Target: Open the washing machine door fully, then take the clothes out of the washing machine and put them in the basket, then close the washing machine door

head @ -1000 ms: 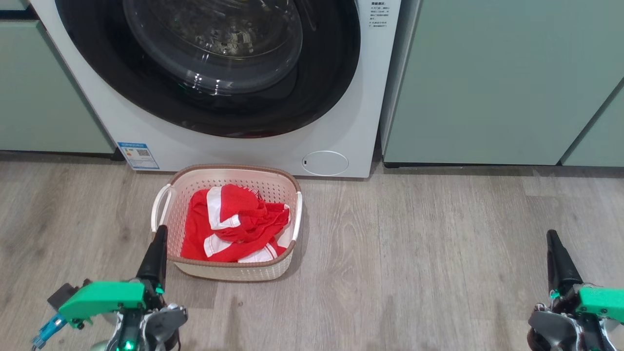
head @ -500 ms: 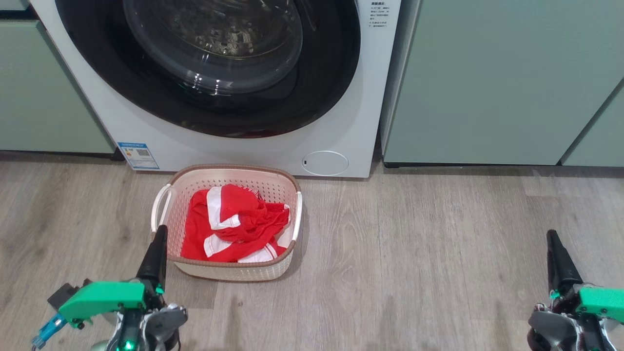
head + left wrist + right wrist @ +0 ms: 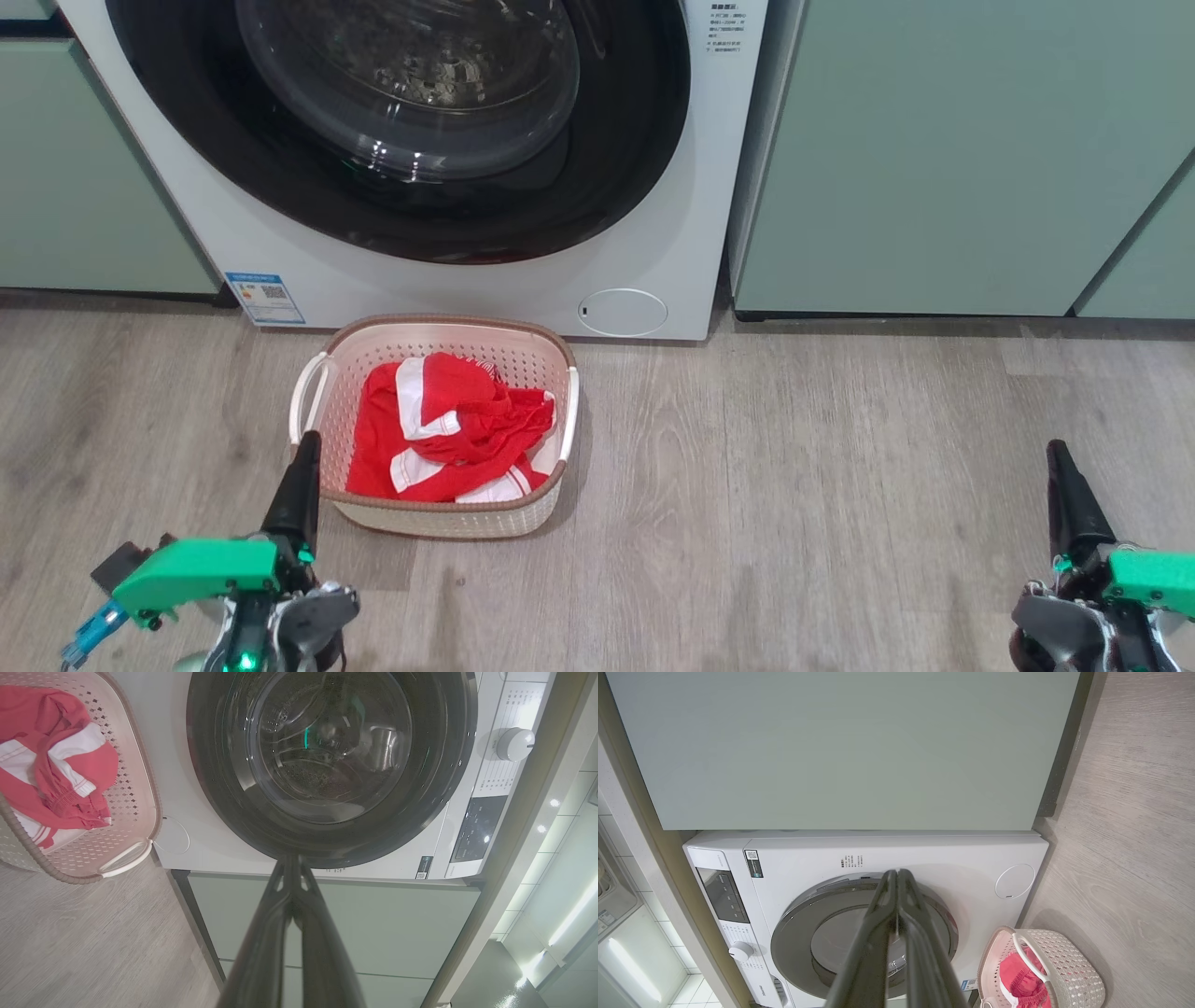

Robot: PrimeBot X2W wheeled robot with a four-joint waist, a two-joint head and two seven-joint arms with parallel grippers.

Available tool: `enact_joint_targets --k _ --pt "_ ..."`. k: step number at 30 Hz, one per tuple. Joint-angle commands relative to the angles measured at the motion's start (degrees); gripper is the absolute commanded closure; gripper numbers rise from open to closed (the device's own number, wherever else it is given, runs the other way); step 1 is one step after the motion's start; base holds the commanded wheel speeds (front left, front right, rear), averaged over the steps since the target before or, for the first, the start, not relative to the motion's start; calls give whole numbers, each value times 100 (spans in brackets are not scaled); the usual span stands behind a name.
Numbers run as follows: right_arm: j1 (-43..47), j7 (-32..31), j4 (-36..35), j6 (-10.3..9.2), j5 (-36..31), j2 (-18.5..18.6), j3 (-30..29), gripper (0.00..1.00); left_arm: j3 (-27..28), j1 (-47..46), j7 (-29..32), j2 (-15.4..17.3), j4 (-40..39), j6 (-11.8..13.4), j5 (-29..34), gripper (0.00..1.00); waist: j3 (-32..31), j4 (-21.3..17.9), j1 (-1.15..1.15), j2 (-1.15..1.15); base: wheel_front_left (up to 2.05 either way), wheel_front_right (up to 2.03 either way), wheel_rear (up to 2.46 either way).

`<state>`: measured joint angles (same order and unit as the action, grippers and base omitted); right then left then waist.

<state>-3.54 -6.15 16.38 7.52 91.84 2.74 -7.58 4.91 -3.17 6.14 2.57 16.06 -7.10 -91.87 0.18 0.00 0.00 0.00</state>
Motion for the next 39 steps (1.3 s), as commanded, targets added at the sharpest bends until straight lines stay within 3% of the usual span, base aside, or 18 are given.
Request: enact_joint_targets --k 1,39 --pt "-264 -34 -235 -3 32 14 105 100 162 -302 35 31 -202 -39 -29 100 0 0 0 0 0 0 0" --pt "-264 -34 -235 -3 33 14 106 100 161 -301 35 31 -202 -39 -30 100 0 0 0 0 0 0 0"
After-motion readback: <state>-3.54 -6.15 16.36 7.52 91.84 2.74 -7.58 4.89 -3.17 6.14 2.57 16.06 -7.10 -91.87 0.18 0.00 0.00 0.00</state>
